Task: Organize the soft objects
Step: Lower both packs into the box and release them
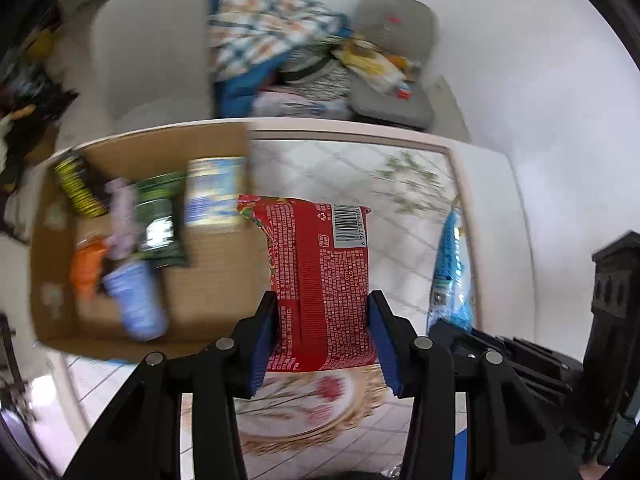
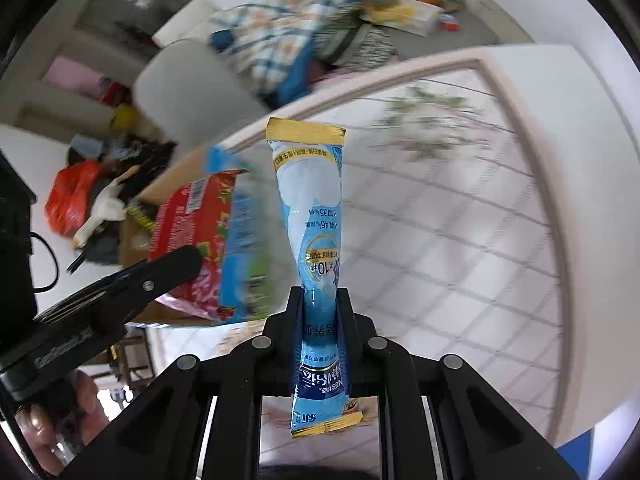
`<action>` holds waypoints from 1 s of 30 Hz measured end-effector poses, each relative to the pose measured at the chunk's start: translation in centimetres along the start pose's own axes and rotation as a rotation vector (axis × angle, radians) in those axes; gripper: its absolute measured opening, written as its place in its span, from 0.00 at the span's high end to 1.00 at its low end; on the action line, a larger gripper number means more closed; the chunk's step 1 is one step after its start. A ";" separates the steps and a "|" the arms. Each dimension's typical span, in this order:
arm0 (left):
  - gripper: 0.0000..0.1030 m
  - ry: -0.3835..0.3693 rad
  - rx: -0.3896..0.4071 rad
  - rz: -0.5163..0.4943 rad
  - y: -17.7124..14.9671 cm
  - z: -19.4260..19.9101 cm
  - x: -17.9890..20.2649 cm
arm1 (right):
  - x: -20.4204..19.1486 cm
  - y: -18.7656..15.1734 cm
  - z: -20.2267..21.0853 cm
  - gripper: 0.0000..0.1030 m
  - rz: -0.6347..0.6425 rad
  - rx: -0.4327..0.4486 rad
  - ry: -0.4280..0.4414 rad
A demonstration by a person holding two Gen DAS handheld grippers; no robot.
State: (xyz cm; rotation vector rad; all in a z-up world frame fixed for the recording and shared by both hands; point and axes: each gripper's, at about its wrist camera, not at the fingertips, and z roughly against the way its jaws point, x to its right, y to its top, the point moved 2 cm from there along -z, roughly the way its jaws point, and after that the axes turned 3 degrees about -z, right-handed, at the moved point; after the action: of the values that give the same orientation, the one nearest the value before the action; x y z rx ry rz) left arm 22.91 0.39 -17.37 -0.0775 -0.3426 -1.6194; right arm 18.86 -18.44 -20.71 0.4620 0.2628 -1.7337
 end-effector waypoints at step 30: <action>0.58 0.188 -0.256 0.213 0.2 -6.3 -28.7 | -14.4 -0.8 -22.7 0.77 -0.263 -0.194 -0.250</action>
State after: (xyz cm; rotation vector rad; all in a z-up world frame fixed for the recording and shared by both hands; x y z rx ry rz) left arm 26.54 26.40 -30.66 -0.1498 0.0196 -1.4389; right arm 24.01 3.92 -34.66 0.0682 0.3180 -1.9775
